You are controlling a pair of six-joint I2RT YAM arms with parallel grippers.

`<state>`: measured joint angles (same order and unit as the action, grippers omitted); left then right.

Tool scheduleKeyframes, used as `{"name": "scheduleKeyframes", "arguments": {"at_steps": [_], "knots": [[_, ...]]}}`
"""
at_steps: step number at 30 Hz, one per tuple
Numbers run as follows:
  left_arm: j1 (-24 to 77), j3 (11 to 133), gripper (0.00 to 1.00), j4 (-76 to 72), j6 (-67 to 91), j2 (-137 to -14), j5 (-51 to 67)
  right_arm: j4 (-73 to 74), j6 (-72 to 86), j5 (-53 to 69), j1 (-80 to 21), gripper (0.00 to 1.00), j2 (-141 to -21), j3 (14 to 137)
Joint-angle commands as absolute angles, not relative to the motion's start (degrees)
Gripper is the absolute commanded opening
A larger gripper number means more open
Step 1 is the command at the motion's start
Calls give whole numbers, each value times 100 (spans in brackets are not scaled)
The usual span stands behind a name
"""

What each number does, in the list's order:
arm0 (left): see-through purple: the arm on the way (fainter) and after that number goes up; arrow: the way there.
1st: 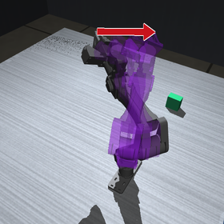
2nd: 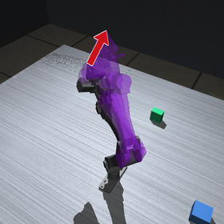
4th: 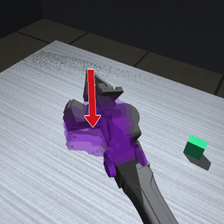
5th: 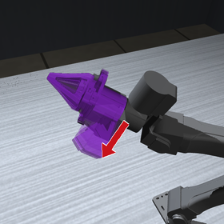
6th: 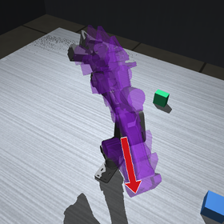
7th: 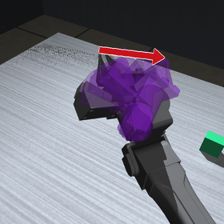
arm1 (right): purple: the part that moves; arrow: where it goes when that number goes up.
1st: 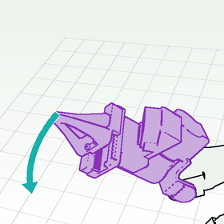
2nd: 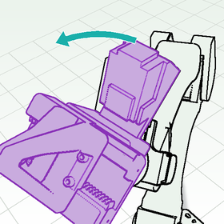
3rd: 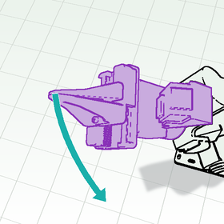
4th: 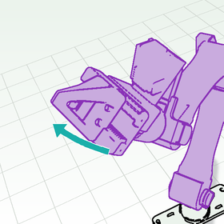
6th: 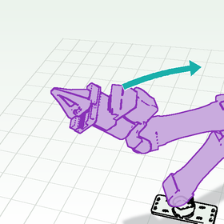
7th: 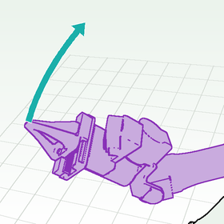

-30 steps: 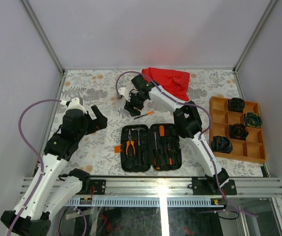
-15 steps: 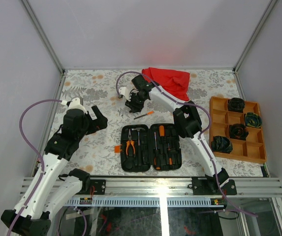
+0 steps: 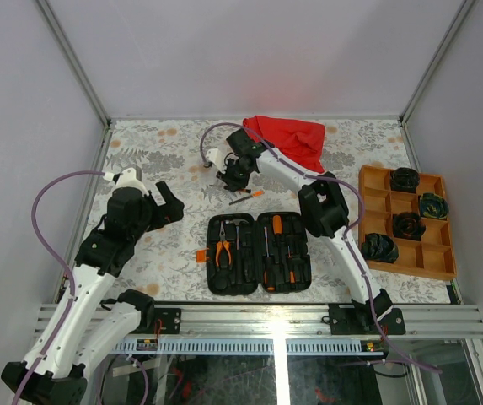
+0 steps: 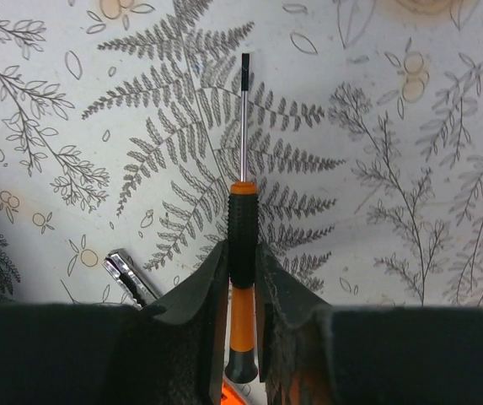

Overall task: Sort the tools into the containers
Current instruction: Pick up the screwdriver from the center of the board.

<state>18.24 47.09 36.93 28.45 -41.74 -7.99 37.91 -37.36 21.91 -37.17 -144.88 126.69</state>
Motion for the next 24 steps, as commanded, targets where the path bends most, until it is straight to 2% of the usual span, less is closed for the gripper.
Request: {"name": "scheduleKeyframes", "arguments": {"at_steps": [1, 8, 16, 24], "knots": [[1793, 4645, 98, 3463, 2793, -4083, -862, 3576, -3094, 1635, -3700, 1, -13911, 12503], [1793, 4624, 98, 3416, 2787, -4060, -819, 2451, -2034, 1197, -3701, 0, -12827, 11716], [1792, 4631, 98, 3390, 2746, -4090, -689, 805, -511, 675, -3691, 0, -11284, 9745], [1798, 4667, 96, 3117, 2836, -4260, -24, -721, 1157, 805, -3693, 0, -9894, 7597]]}}
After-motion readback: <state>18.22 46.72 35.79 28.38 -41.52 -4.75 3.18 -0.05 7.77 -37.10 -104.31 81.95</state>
